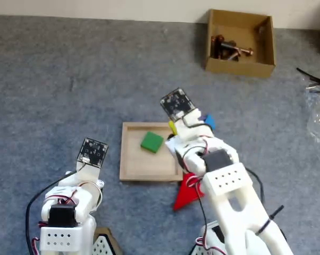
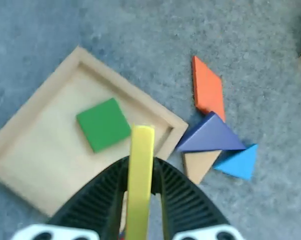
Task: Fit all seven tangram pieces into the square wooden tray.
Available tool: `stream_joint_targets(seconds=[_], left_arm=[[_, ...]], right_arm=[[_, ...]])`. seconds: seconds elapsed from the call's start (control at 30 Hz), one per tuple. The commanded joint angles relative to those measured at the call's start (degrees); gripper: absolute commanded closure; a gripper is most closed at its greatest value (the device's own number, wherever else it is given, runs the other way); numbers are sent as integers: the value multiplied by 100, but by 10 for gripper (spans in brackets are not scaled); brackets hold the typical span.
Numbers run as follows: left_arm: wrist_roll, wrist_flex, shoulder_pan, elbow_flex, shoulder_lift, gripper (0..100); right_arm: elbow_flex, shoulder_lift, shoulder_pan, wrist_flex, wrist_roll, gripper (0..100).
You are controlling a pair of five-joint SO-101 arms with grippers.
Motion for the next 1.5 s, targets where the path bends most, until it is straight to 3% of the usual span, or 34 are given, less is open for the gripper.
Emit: stream_joint_targets(seconds=[0.0,0.3,0.57,0.87,1.13,1.47], left_arm=[[44,26,-22,119,-40,995],[44,26,-22,119,-40,995],[44,26,-22,119,-40,995],[44,26,-22,119,-40,995],[44,26,-22,119,-40,995],[44,26,-22,119,-40,995]], right_arm=[[-110,277,-75,-356,-501,992],[-101,488,-760,-848,-747,992],[-48,549,-857,-1525,-747,992],[127,549,-1270,-1578,-747,992],[347,549,-1323,-1596,-738,992],[1200,541,-1305,-2659,-703,991]])
